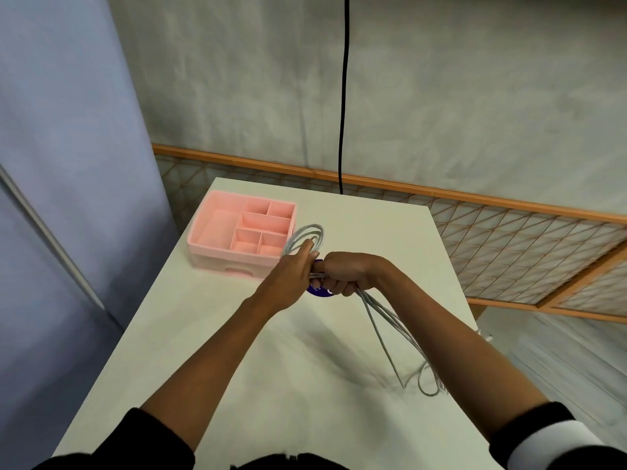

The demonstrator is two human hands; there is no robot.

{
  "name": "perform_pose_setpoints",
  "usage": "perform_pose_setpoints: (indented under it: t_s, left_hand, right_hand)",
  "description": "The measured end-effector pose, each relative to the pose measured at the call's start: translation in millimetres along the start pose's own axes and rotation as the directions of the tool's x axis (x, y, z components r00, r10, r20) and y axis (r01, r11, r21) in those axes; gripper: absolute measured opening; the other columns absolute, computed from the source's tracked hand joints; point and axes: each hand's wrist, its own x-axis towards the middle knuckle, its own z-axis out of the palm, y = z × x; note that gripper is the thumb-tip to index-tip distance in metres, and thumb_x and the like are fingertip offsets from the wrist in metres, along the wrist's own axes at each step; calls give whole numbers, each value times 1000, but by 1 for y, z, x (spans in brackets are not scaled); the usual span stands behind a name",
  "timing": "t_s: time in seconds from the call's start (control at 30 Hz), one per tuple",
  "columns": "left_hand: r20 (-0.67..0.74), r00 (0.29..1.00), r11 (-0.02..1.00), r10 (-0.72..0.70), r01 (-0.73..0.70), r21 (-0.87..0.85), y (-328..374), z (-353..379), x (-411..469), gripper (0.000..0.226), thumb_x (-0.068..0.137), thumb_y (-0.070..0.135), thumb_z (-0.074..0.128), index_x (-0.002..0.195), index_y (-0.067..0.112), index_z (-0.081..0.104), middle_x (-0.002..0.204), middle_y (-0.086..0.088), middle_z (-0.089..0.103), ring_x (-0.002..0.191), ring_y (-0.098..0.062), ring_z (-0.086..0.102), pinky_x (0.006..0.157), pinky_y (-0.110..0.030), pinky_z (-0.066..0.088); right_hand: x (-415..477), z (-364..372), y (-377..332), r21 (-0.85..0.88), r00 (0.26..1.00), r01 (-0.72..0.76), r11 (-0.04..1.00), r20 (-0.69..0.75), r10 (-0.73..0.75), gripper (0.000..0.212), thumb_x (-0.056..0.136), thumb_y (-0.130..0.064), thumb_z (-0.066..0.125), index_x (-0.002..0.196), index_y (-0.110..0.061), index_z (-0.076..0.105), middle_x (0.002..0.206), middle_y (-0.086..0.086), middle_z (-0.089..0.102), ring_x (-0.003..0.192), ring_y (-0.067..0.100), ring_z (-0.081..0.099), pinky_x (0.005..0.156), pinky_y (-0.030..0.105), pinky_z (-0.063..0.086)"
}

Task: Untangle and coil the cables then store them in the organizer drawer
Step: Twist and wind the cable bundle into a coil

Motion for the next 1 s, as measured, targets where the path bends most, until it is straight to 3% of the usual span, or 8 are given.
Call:
perform_pose_setpoints:
  t_s: [0.13, 0.27, 0.37, 0.43, 0.6, 0.77, 0.87, 1.0]
  left_hand:
    - [-12, 997, 990, -81, 79, -117, 1, -11, 5, 38, 105, 25, 29, 142, 19, 34, 74, -4, 58, 64, -9, 55, 53, -13, 42]
    - [-17, 974, 956, -228, 220, -194, -10, -34, 11, 31, 104, 25, 31, 130, 11, 42, 87, -13, 60, 76, -20, 56, 64, -35, 49]
    - [50, 963, 942, -267, 271, -197, -18, -46, 12, 21, 105, 26, 30, 114, 13, 44, 76, 1, 51, 66, -12, 50, 55, -24, 41]
    - [80, 963, 945, -258, 269, -188, -18, -46, 11, 18, 105, 27, 30, 108, 14, 44, 75, 2, 50, 64, -7, 48, 54, -21, 39]
    - [12, 988, 986, -154, 155, -61, -12, -50, 15, 26, 104, 24, 32, 123, 10, 44, 93, -6, 59, 74, -11, 58, 57, -14, 44]
    - [-10, 999, 999, -37, 37, 7, -9, -53, 16, 25, 104, 22, 32, 123, 11, 43, 84, -9, 60, 64, -6, 53, 54, -14, 40]
    - [18, 1000, 1000, 0, -1, 20, -9, -55, 18, 20, 104, 23, 31, 115, 12, 44, 85, -10, 61, 64, -7, 54, 54, -13, 40]
    - [82, 996, 999, -45, 44, 6, -8, -60, 16, 28, 104, 25, 30, 124, 11, 45, 96, -5, 59, 70, -3, 53, 53, -4, 40]
  right_hand:
    - [-10, 1, 8, -85, 958, 219, 972, -170, -230, 18, 98, -35, 45, 93, -19, 54, 76, -4, 52, 61, 7, 47, 51, 18, 35]
    - [-14, 5, 37, -490, 781, 272, 828, -391, -488, 25, 98, -32, 48, 117, -16, 42, 109, 4, 61, 90, 24, 60, 61, 32, 49]
    - [-14, 12, 57, -782, 454, 38, 622, -541, -708, 20, 100, -31, 40, 114, -19, 47, 100, -2, 62, 70, 23, 60, 43, 26, 31]
    - [-16, 14, 62, -842, 397, -107, 529, -524, -753, 22, 95, -28, 36, 106, -19, 52, 82, -4, 61, 56, 19, 55, 41, 18, 8]
    - [-21, -1, 49, -763, 696, -36, 645, -482, -532, 37, 98, -33, 20, 87, -16, 50, 70, -1, 53, 59, 24, 44, 54, 31, 32]
    - [-37, -19, 28, -20, 944, 252, 968, -216, -250, 41, 99, -18, 32, 59, -19, 37, 50, -7, 30, 43, 7, 22, 41, 21, 17]
    - [-42, -24, 30, 74, 965, 235, 969, -138, -223, 47, 101, -42, 35, 59, -21, 36, 51, -7, 27, 43, 7, 18, 40, 20, 16]
    - [-42, -22, 40, -567, 748, 363, 739, -295, -594, 21, 97, -36, 49, 102, -16, 55, 56, -19, 49, 49, 0, 48, 50, 15, 31]
